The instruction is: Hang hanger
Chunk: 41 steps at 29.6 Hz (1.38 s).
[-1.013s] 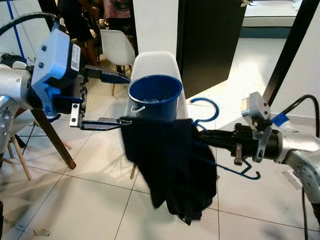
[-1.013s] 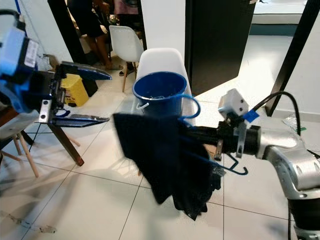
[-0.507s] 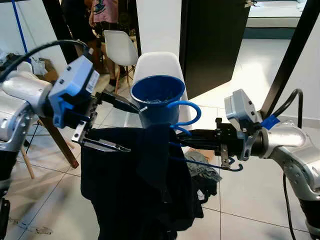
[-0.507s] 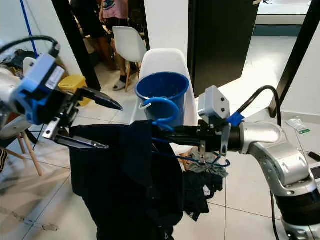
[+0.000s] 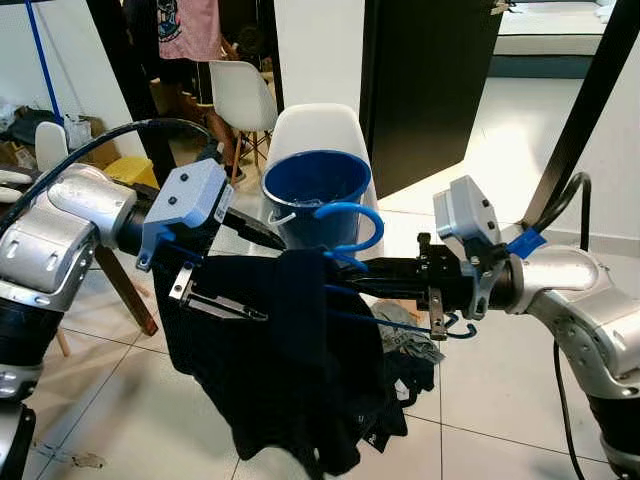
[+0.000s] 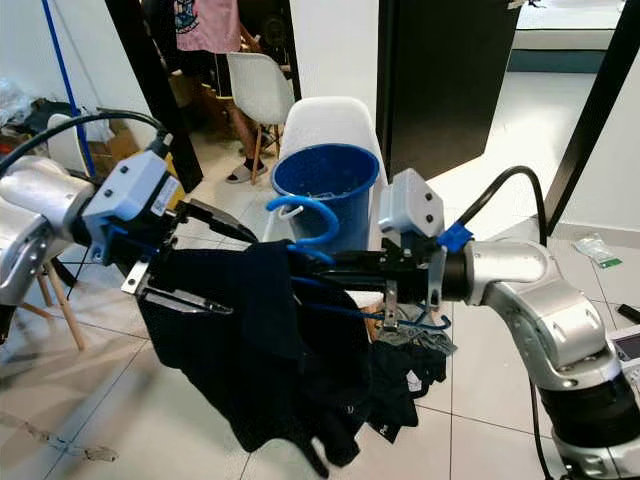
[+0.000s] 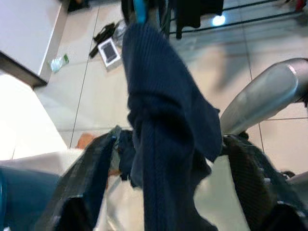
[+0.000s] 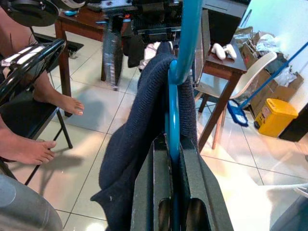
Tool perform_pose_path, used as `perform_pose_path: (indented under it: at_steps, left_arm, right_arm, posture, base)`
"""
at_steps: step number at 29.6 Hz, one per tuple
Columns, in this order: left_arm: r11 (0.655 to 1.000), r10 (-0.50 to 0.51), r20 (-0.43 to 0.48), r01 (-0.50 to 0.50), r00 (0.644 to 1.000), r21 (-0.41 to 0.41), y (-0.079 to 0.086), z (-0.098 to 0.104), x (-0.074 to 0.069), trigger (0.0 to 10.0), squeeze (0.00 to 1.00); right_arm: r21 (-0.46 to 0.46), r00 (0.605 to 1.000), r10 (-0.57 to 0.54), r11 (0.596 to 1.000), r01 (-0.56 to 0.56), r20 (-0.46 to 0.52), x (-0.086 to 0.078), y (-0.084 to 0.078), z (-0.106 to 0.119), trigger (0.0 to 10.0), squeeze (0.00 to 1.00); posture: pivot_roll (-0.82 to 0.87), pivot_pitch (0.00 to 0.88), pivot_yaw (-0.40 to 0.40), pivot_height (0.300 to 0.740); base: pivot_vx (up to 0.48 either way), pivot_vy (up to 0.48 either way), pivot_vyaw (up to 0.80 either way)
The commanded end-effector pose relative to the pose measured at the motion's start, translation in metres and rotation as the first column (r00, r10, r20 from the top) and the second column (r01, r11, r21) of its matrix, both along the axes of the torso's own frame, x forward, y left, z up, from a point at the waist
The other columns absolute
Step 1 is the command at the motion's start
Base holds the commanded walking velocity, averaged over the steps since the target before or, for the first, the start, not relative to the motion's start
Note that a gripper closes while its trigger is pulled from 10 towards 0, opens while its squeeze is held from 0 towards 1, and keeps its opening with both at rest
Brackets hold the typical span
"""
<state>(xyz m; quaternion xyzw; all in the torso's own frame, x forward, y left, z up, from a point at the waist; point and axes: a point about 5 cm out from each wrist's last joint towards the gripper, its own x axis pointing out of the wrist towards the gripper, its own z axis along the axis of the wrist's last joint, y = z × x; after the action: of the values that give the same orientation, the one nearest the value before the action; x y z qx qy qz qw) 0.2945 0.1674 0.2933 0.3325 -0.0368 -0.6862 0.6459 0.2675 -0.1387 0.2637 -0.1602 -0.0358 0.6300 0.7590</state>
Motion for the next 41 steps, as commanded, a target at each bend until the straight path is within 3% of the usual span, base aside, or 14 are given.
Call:
perform_pose_path:
  at_steps: [1,7,12,30,31,38,39,40,41]
  left_arm:
    - [0.999,0.022,-0.025,-0.021,0.999,0.024,0.001,-0.009,0.003,0.2,0.0]
    - [0.998,0.021,-0.049,-0.018,0.999,0.052,0.002,-0.013,0.003,0.0,0.0]
    - [0.989,0.011,-0.095,0.003,0.995,0.146,0.008,-0.028,0.002,0.0,0.0]
    - [0.984,-0.005,-0.096,0.022,0.995,0.174,0.006,-0.034,0.001,0.0,0.0]
    - [0.988,0.012,-0.053,-0.004,0.998,0.155,0.004,-0.031,0.006,0.0,0.0]
    - [0.99,0.06,0.027,-0.063,0.998,0.126,0.009,-0.02,0.015,0.0,0.0]
    - [0.988,0.086,0.052,-0.092,0.995,0.122,0.015,-0.015,0.018,0.0,0.0]
    - [0.988,0.086,0.052,-0.092,0.995,0.122,0.015,-0.015,0.018,0.0,0.0]
    - [0.984,0.123,0.079,-0.132,0.989,0.12,0.023,-0.009,0.021,0.0,0.0]
  right_arm:
    - [0.027,0.997,0.06,0.998,-0.062,0.051,-0.007,0.008,0.012,10.0,0.0]
    - [0.026,0.997,0.064,0.997,-0.066,0.052,-0.008,0.009,0.012,10.0,0.0]
    - [0.032,0.994,0.081,0.996,-0.084,0.067,-0.012,0.01,0.017,10.0,0.0]
    - [0.074,0.993,0.089,0.993,-0.094,0.076,-0.013,0.02,0.023,10.0,0.0]
    - [0.093,0.995,0.078,0.992,-0.083,0.058,-0.011,0.021,0.023,10.0,1.0]
    - [0.084,0.999,0.024,0.996,-0.026,0.029,-0.004,0.014,0.015,10.0,1.0]
    - [0.069,1.0,-0.012,0.998,0.012,0.01,-0.001,0.004,0.01,10.0,1.0]
    - [0.069,1.0,-0.012,0.998,0.012,0.01,-0.001,0.004,0.01,10.0,1.0]
    - [0.031,0.998,-0.067,0.997,0.067,-0.012,-0.001,-0.012,0.002,10.0,1.0]
  posture:
    - [-0.04,0.0,0.066,0.74]
    - [-0.04,0.0,0.068,0.74]
    - [-0.04,0.0,0.071,0.74]
    - [-0.04,0.0,0.072,0.74]
    - [-0.04,0.0,0.071,0.74]
    - [-0.04,0.0,0.068,0.74]
    - [-0.04,0.0,0.067,0.74]
    - [-0.04,0.0,0.067,0.74]
    - [-0.04,0.0,0.068,0.74]
  base:
    - [0.0,0.0,0.0]
    - [0.0,0.0,0.0]
    - [0.0,0.0,0.0]
    - [0.0,0.0,0.0]
    - [0.0,0.0,0.0]
    - [0.0,0.0,0.0]
    - [0.0,0.0,0.0]
    - [0.0,0.0,0.0]
    - [0.0,0.0,0.0]
